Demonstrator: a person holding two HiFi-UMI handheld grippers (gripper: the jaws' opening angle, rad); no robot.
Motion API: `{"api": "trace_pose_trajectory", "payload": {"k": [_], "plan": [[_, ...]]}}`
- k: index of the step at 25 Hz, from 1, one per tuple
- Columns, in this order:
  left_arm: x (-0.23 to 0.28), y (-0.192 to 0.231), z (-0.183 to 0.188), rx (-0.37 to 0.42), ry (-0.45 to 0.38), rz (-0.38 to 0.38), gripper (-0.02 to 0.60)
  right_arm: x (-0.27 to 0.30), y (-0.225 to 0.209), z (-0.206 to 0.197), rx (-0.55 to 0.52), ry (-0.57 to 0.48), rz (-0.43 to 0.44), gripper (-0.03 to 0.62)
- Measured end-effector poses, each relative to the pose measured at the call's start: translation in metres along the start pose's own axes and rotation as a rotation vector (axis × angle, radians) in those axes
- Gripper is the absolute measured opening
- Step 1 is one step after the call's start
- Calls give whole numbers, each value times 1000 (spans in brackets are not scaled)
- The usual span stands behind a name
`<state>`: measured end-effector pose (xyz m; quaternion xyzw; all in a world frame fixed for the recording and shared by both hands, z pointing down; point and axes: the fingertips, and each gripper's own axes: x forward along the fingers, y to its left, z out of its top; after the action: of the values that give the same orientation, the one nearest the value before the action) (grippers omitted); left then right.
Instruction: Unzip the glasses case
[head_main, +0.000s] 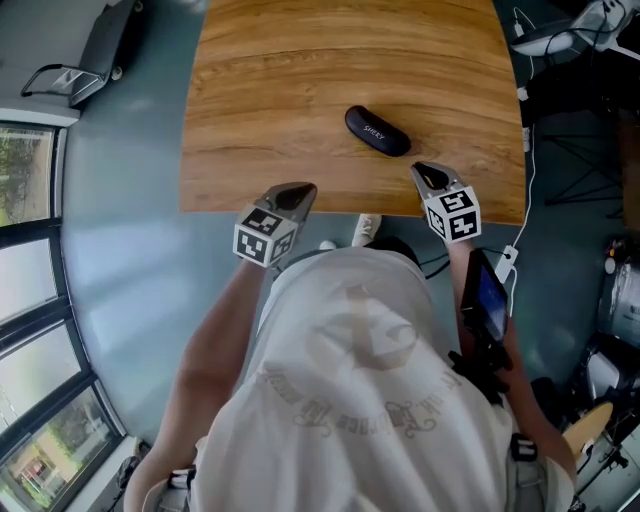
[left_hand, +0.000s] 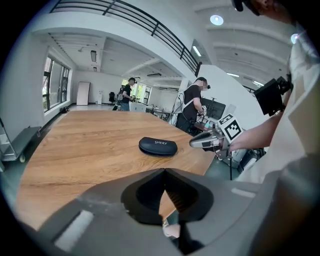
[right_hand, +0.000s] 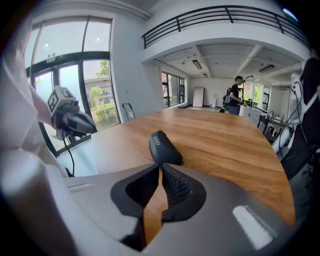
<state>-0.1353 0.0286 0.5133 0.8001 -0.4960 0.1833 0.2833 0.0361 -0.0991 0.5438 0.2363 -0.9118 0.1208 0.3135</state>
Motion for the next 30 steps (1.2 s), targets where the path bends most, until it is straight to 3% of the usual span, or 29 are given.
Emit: {"api": "trace_pose_trajectory", "payload": {"k": [3,6,9,18,30], "plan": [[-17,-5,-10,-16,-45,-37,5,-14,40,0,75,-37,33,29],[-41,1,-19,-21,-78,-34,5,-12,111,21,36,-80,146,29],[-46,-13,-24,-26,-97,-46,5,-28,147,28,36,-121,206,29],[-58,-52,-24,-21,-172,-102,5,-62,172,26,91,-226,206,8],[-59,-65,-49,-44,-193,-98,5,-74,186,4,110,-244,235,9]]}}
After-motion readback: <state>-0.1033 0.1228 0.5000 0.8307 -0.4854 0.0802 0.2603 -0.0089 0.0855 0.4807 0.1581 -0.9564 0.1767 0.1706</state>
